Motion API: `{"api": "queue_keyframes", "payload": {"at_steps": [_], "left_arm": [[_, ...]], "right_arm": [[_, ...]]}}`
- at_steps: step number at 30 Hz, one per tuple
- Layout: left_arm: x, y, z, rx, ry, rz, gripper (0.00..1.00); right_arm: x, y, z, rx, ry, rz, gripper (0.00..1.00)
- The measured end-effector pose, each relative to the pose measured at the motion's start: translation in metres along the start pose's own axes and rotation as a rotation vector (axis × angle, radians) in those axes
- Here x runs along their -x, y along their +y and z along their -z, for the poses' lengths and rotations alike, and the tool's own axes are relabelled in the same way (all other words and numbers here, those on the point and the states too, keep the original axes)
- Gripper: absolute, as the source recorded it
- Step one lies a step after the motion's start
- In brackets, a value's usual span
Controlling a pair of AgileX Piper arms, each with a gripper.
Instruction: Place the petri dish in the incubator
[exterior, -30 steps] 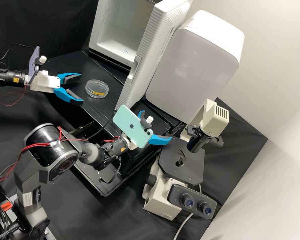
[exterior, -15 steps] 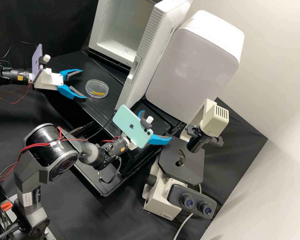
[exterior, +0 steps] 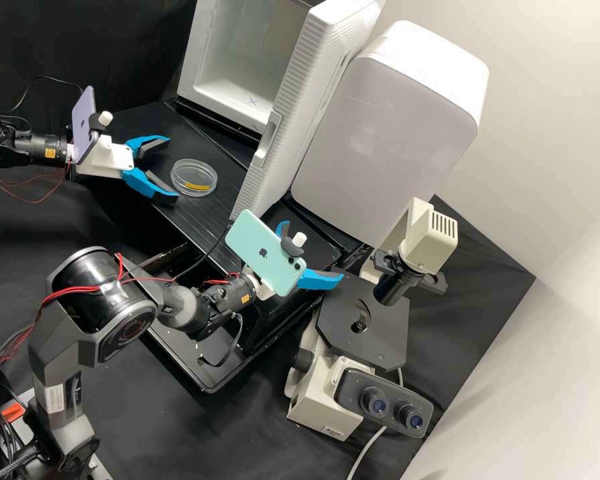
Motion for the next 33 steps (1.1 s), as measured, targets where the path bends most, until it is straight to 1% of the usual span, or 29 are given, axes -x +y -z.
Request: {"api": "queue_keyframes", "payload": {"at_steps": [3, 4, 7, 15, 24, 27, 28, 31, 33], "left_arm": [[0.0, -0.001, 0.0, 0.0, 0.003, 0.013, 1.0], [0.0, -0.002, 0.0, -0.009, 0.003, 0.021, 1.0], [-0.001, -0.003, -0.003, -0.031, 0.002, 0.021, 1.0], [-0.002, -0.002, -0.006, -0.061, 0.011, 0.013, 1.0], [-0.004, -0.003, -0.004, -0.057, 0.022, 0.014, 1.0], [-0.006, -0.004, -0.004, -0.041, 0.023, 0.017, 1.0], [-0.008, -0.003, -0.003, -0.024, 0.022, 0.015, 1.0], [-0.011, -0.003, -0.004, -0.002, 0.015, 0.018, 1.0], [-0.013, -0.003, -0.004, 0.003, 0.011, 0.022, 1.0]], "right_arm": [[0.0, 0.0, 0.0, 0.0, 0.0, 0.0, 1.0], [0.0, 0.0, 0.0, 0.0, 0.0, 0.0, 1.0], [0.0, 0.0, 0.0, 0.0, 0.0, 0.0, 1.0], [0.0, 0.0, 0.0, 0.0, 0.0, 0.0, 1.0], [0.0, 0.0, 0.0, 0.0, 0.0, 0.0, 1.0], [0.0, 0.0, 0.0, 0.0, 0.0, 0.0, 1.0], [0.0, 0.0, 0.0, 0.0, 0.0, 0.0, 1.0], [0.0, 0.0, 0.0, 0.0, 0.0, 0.0, 1.0], [0.0, 0.0, 0.0, 0.0, 0.0, 0.0, 1.0]]}}
